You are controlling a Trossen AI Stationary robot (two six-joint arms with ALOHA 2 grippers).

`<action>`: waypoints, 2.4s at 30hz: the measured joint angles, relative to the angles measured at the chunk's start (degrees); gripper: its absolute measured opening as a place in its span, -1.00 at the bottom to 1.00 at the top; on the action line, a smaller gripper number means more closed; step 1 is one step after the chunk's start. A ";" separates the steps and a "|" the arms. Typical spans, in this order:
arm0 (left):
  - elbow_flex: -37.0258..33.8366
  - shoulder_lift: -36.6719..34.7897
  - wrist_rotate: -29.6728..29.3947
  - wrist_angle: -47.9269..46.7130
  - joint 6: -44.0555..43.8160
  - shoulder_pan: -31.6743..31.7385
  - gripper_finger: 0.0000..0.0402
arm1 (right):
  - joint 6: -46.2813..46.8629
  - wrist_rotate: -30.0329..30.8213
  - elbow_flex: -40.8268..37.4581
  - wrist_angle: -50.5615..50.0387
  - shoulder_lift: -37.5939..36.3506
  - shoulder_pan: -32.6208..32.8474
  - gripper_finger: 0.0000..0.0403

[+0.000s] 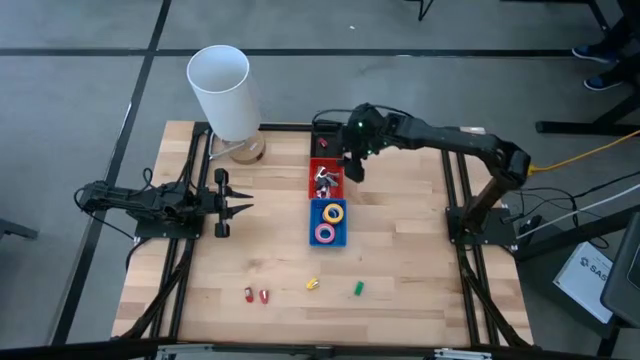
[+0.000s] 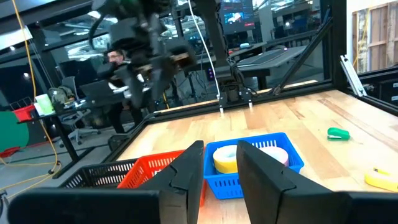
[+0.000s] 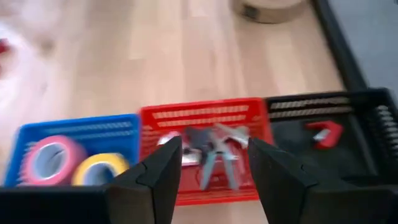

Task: Pick and place Stapler, Stapler remover, tape
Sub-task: Put the green stapler into the black bin

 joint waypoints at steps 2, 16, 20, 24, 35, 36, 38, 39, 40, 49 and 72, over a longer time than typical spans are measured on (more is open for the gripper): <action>0.00 -0.01 0.00 0.00 0.00 0.01 -0.55 | 0.04 0.00 -0.84 -0.40 -1.11 2.04 -0.08; 0.00 0.01 0.00 0.00 0.00 0.01 -0.54 | -4.26 0.33 -14.41 -0.79 -11.81 18.92 -0.08; 0.00 0.00 0.00 0.00 0.00 0.01 -0.55 | -10.00 0.00 -18.25 -0.70 -13.58 23.38 -0.08; 0.00 0.00 0.00 0.00 0.00 0.01 -0.55 | -13.84 -0.05 -22.42 -0.13 -13.95 27.72 -0.08; 0.00 0.01 0.00 0.00 0.00 0.01 -0.54 | -17.57 -6.40 -27.34 9.96 -13.95 32.04 -0.08; 0.00 -0.01 0.00 0.00 0.00 0.01 -0.54 | -19.20 -6.48 -27.34 9.94 -13.95 32.35 -0.08; 0.00 0.01 0.00 0.00 0.00 -0.01 -0.53 | -21.44 -6.65 -27.34 9.97 -13.95 32.96 -0.08; 0.00 0.01 0.00 0.00 0.00 0.01 -0.53 | -22.53 -6.69 -27.34 9.95 -13.95 33.21 -0.08; 0.00 0.01 0.00 0.00 0.00 0.01 -0.53 | -23.22 -6.71 -27.34 9.94 -13.95 33.52 -0.08; 0.00 0.01 0.00 0.00 0.00 0.00 -0.55 | -28.73 0.70 -27.34 15.86 -12.14 37.62 -0.08; 0.00 0.03 0.00 0.00 0.00 0.00 -0.53 | -25.22 4.86 -21.31 15.88 5.01 49.89 -0.08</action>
